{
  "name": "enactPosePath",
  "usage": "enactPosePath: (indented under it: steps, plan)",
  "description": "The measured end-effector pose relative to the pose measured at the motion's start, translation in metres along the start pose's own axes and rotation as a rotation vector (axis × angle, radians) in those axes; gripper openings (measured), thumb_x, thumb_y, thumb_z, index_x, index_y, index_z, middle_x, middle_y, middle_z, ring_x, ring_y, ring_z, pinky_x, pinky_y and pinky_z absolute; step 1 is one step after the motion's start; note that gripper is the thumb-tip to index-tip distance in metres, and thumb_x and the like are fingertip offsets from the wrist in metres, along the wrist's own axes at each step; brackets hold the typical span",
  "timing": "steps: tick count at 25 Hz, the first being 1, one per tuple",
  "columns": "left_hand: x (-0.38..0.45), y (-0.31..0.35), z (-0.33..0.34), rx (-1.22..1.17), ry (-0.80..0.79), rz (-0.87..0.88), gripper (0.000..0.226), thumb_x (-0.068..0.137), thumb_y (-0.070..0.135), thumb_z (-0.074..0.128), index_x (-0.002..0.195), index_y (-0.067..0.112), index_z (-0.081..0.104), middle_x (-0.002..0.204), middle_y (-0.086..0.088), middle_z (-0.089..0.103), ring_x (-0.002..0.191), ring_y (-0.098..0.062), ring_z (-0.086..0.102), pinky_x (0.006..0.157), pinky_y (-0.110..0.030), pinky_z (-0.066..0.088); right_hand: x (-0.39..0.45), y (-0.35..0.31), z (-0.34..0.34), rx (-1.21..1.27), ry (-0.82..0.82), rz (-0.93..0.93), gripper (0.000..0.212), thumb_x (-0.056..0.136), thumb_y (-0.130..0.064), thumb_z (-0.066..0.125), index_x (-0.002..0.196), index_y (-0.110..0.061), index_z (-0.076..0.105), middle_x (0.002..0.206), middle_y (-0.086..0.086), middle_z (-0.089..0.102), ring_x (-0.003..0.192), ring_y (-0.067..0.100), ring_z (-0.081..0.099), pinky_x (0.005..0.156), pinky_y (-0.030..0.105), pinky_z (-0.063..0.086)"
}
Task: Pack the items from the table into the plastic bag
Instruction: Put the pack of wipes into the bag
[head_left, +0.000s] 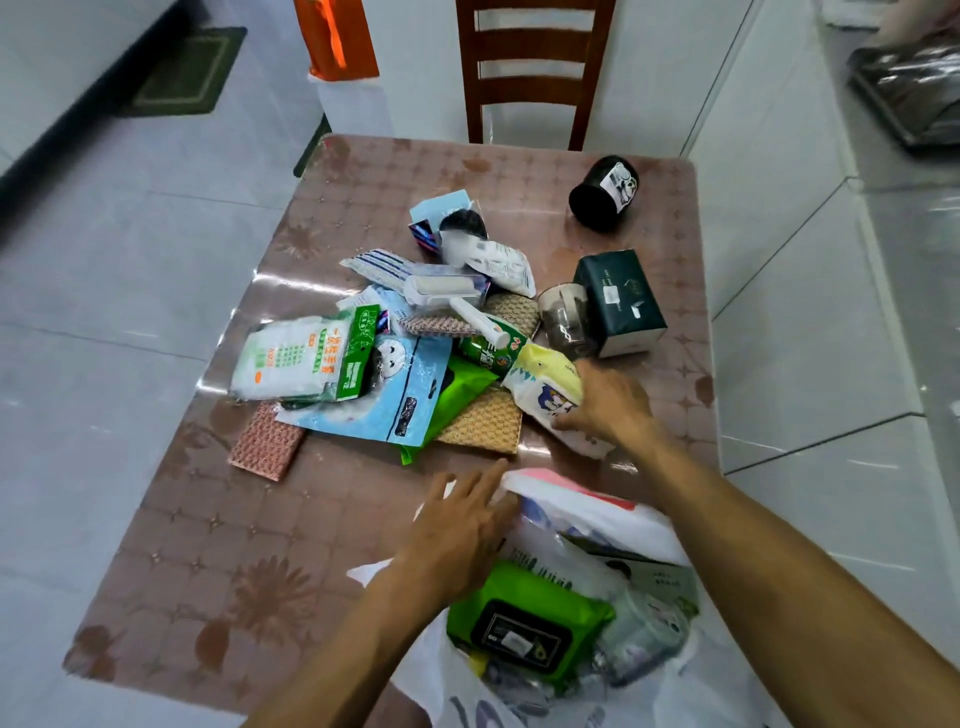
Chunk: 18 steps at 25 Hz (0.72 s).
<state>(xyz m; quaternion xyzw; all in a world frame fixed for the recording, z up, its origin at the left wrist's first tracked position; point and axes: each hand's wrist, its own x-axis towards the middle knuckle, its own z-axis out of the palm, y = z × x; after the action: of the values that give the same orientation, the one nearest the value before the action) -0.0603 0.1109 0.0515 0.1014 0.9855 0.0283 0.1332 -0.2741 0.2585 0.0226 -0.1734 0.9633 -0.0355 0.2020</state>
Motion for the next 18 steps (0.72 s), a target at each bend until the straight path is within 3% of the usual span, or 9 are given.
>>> enactPosePath:
  steps: [2, 4, 6, 8, 9, 12, 15, 16, 18]
  plan:
    - [0.003, 0.005, 0.012, -0.014, -0.016, -0.008, 0.060, 0.079, 0.034, 0.067, 0.131, 0.024, 0.040, 0.148, -0.014, 0.043, 0.124, -0.035, 0.051, 0.102, -0.050, 0.039, -0.015, 0.001, -0.006, 0.189, -0.076, 0.108, 0.058, 0.060, -0.053, 0.082, 0.104, -0.020, 0.063, 0.106, 0.006, 0.071, 0.092, 0.026, 0.065, 0.073, 0.031, 0.048]
    - [0.007, 0.012, 0.019, -0.017, -0.065, 0.054, 0.054, 0.083, 0.030, 0.062, 0.133, 0.025, 0.042, 0.151, -0.016, 0.037, 0.131, -0.037, 0.042, 0.109, -0.058, 0.028, -0.040, 0.001, -0.019, 0.482, -0.002, 0.213, 0.052, 0.060, -0.048, 0.083, 0.100, -0.020, 0.067, 0.100, 0.003, 0.074, 0.084, 0.021, 0.068, 0.071, 0.030, 0.052]
    - [0.014, 0.019, 0.019, -0.054, -0.131, 0.047, 0.054, 0.088, 0.029, 0.055, 0.140, 0.030, 0.039, 0.159, -0.014, 0.020, 0.142, -0.036, 0.023, 0.113, -0.063, 0.011, -0.080, 0.000, -0.046, 1.081, 0.116, 0.319, 0.043, 0.066, -0.036, 0.084, 0.102, -0.018, 0.069, 0.098, 0.004, 0.076, 0.079, 0.021, 0.073, 0.073, 0.037, 0.059]
    - [0.022, 0.022, 0.020, -0.093, -0.245, -0.021, 0.056, 0.090, 0.032, 0.053, 0.143, 0.033, 0.035, 0.161, -0.009, 0.010, 0.144, -0.034, 0.013, 0.111, -0.061, 0.013, -0.136, -0.001, -0.077, 1.643, 0.149, 0.291, 0.039, 0.071, -0.018, 0.083, 0.107, -0.011, 0.069, 0.100, 0.013, 0.075, 0.084, 0.028, 0.074, 0.074, 0.047, 0.059]
    - [0.025, 0.023, 0.019, -0.103, -0.278, -0.024, 0.056, 0.088, 0.034, 0.055, 0.141, 0.033, 0.038, 0.160, -0.008, 0.012, 0.143, -0.034, 0.017, 0.109, -0.058, 0.020, -0.168, 0.000, -0.088, 1.772, 0.129, 0.249, 0.042, 0.071, -0.015, 0.081, 0.110, -0.008, 0.068, 0.102, 0.015, 0.075, 0.087, 0.030, 0.073, 0.073, 0.048, 0.059]
    - [0.020, 0.013, 0.013, -0.207, -0.157, 0.032, 0.038, 0.080, 0.028, 0.065, 0.118, 0.027, 0.061, 0.145, -0.007, 0.041, 0.124, -0.035, 0.045, 0.094, -0.046, 0.039, -0.254, -0.005, -0.079, 1.963, -0.125, 0.290, 0.052, 0.062, -0.019, 0.082, 0.111, -0.006, 0.070, 0.104, 0.020, 0.073, 0.086, 0.034, 0.072, 0.070, 0.043, 0.059]
    - [0.012, -0.005, -0.003, -0.459, 0.154, -0.005, 0.035, 0.065, 0.009, 0.069, 0.099, 0.017, 0.068, 0.124, -0.009, 0.059, 0.096, -0.034, 0.063, 0.068, -0.035, 0.052, -0.290, -0.029, -0.030, 1.941, -0.487, 0.634, 0.048, 0.060, -0.017, 0.081, 0.107, -0.005, 0.073, 0.104, 0.023, 0.072, 0.093, 0.039, 0.070, 0.086, 0.050, 0.055]
    - [0.011, -0.011, -0.008, -0.504, 0.211, -0.003, 0.041, 0.064, 0.003, 0.066, 0.102, 0.015, 0.067, 0.128, -0.007, 0.058, 0.097, -0.033, 0.063, 0.067, -0.035, 0.054, -0.290, -0.039, -0.016, 1.922, -0.501, 0.730, 0.048, 0.062, -0.018, 0.079, 0.108, -0.006, 0.072, 0.103, 0.022, 0.073, 0.095, 0.039, 0.070, 0.089, 0.052, 0.054]
    - [0.008, -0.016, -0.017, -0.526, 0.254, 0.041, 0.046, 0.062, -0.001, 0.059, 0.104, 0.016, 0.064, 0.136, -0.001, 0.052, 0.105, -0.030, 0.062, 0.071, -0.034, 0.054, -0.274, -0.055, 0.009, 1.943, -0.359, 0.851, 0.039, 0.073, -0.018, 0.075, 0.111, -0.010, 0.070, 0.103, 0.016, 0.074, 0.096, 0.035, 0.070, 0.084, 0.049, 0.056]
